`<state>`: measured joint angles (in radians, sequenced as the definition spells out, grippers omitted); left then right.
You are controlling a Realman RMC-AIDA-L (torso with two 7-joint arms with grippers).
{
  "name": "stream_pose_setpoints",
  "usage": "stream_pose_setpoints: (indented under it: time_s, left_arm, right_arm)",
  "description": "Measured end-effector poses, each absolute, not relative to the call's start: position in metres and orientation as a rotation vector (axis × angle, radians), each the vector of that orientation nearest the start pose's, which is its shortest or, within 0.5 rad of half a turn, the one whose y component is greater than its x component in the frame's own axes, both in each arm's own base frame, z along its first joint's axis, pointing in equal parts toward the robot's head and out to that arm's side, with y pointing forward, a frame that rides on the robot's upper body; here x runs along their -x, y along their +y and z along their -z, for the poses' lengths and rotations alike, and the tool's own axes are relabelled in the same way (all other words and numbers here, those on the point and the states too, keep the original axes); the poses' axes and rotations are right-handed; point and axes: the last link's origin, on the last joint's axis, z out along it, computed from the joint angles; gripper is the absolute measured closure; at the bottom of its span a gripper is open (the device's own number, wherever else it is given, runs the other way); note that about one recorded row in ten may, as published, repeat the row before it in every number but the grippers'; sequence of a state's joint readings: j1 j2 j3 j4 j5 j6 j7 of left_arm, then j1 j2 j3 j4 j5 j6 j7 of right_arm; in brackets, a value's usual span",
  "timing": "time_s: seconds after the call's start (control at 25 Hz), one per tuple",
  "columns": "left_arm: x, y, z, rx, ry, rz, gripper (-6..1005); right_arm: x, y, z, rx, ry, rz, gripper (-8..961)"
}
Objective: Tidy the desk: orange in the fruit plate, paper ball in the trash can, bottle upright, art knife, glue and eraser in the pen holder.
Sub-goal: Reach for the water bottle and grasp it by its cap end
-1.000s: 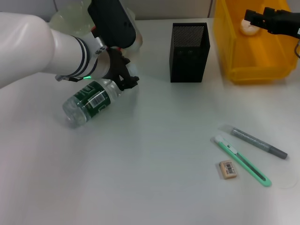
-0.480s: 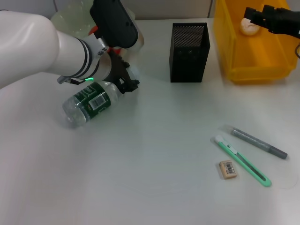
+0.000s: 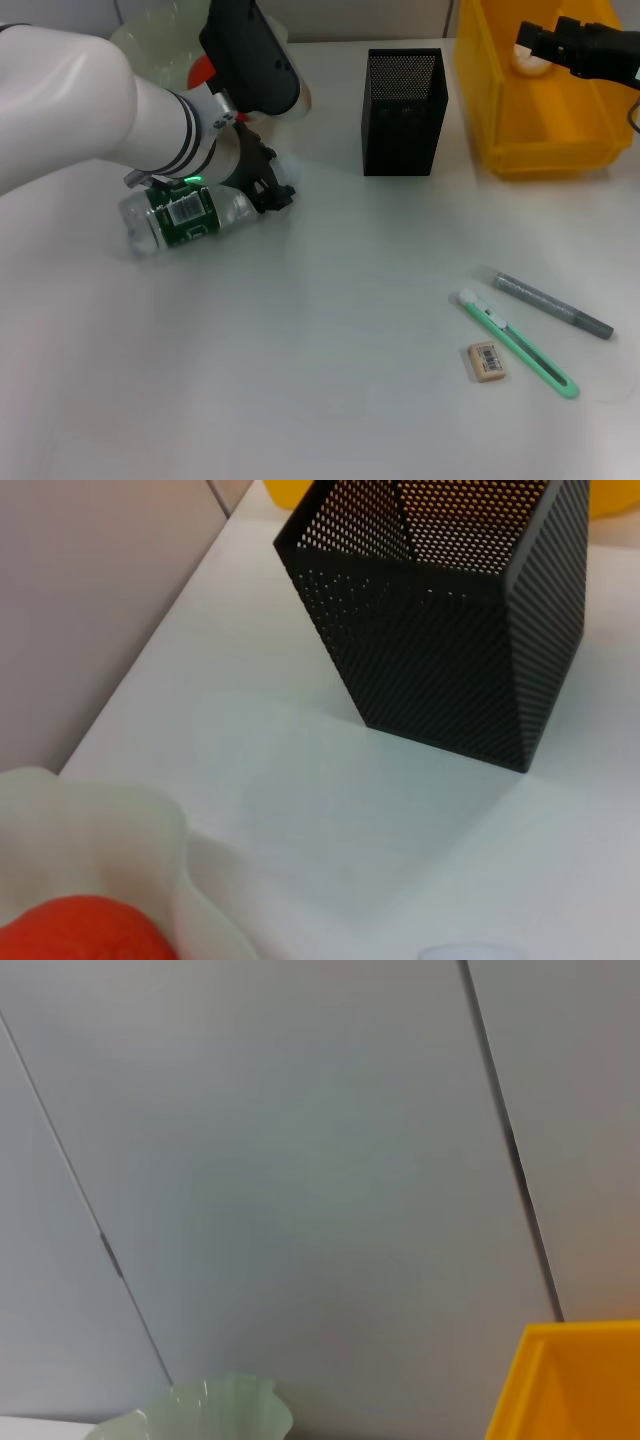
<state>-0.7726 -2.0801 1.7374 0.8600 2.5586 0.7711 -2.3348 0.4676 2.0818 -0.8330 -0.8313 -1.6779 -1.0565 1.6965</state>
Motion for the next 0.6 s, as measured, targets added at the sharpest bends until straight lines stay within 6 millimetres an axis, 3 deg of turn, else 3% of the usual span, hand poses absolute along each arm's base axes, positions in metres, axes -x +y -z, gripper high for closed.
stream_pose_setpoints:
  time_s: [0.6]
  left_arm:
    - [0.1811, 0.4121, 0.0889, 2.540, -0.211, -0.455, 539]
  right_arm:
    - [-0.2682, 0.3924, -0.0562, 2.101, 0.915, -0.809, 268]
